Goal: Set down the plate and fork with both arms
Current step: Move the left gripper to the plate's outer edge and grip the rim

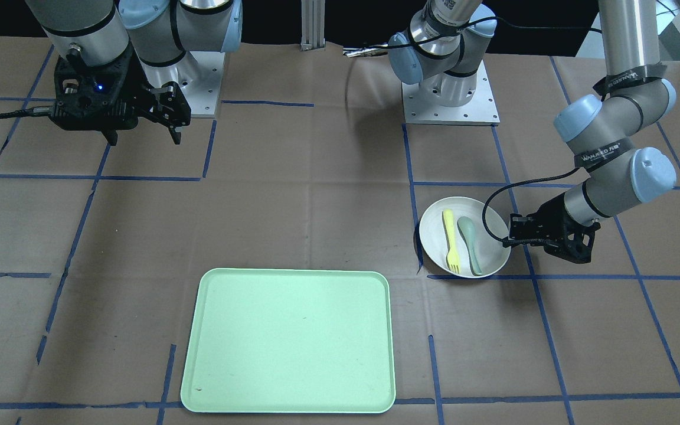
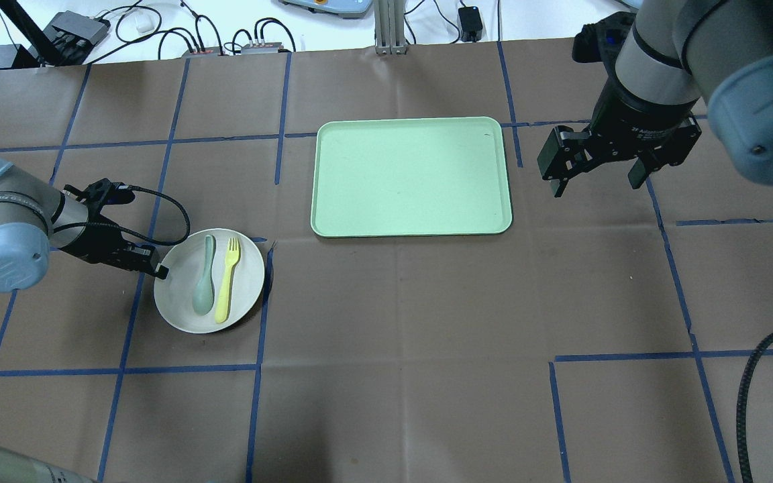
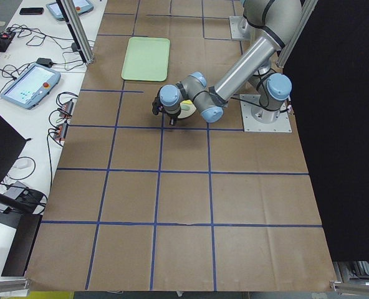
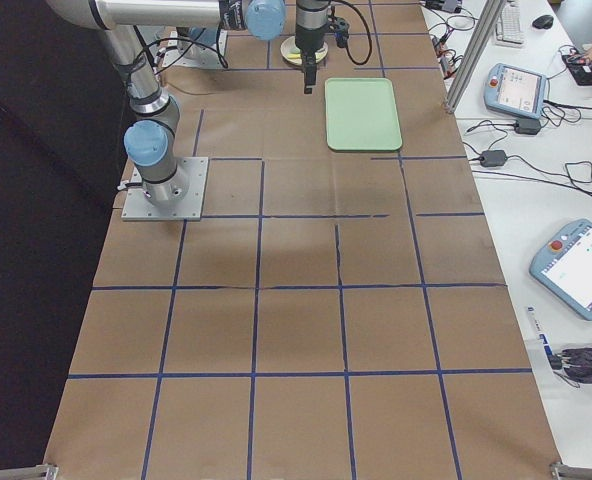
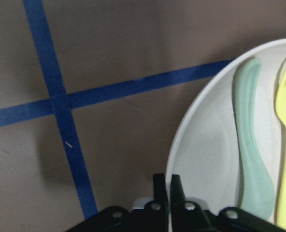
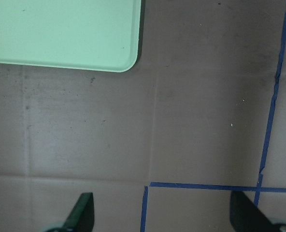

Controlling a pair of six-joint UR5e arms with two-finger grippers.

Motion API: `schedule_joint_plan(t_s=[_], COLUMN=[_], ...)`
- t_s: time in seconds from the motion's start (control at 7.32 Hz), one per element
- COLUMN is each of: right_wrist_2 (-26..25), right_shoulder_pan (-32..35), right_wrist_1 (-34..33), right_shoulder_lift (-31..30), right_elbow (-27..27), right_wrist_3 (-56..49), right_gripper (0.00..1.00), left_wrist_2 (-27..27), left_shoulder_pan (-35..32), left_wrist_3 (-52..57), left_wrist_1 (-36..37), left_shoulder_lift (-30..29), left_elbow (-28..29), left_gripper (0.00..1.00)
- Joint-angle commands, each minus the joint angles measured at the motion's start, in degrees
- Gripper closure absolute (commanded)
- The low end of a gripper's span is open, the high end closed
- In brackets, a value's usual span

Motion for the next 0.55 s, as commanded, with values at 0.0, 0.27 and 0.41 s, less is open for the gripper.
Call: schedule_joint_plan(t_s=[0.0, 0.27, 0.41], right_wrist_2=[0.06, -0.02, 0.06], right_shoulder_pan=[0.0, 0.0, -0.09], right_wrist_1=[0.0, 0.0, 0.0], right_shoulder_lift=[0.0, 0.0, 0.0], right_elbow=[0.03, 0.03, 0.03], right_wrist_3=[0.09, 0.0, 0.0], right_gripper=[0.0, 0.0, 0.0], left_wrist_2=[-1.85, -4.22, -4.76], left_shoulder_pan=[-0.55, -1.08, -2.83], left_wrist_3=[-3.08, -8.6, -12.11], left_wrist_1=[-0.19, -2.72, -3.0], left_shoulder_lift=[2.49, 4.78, 5.49], left_elbow=[-0.15, 0.28, 0.72], left_gripper=[1.0, 1.0, 1.0])
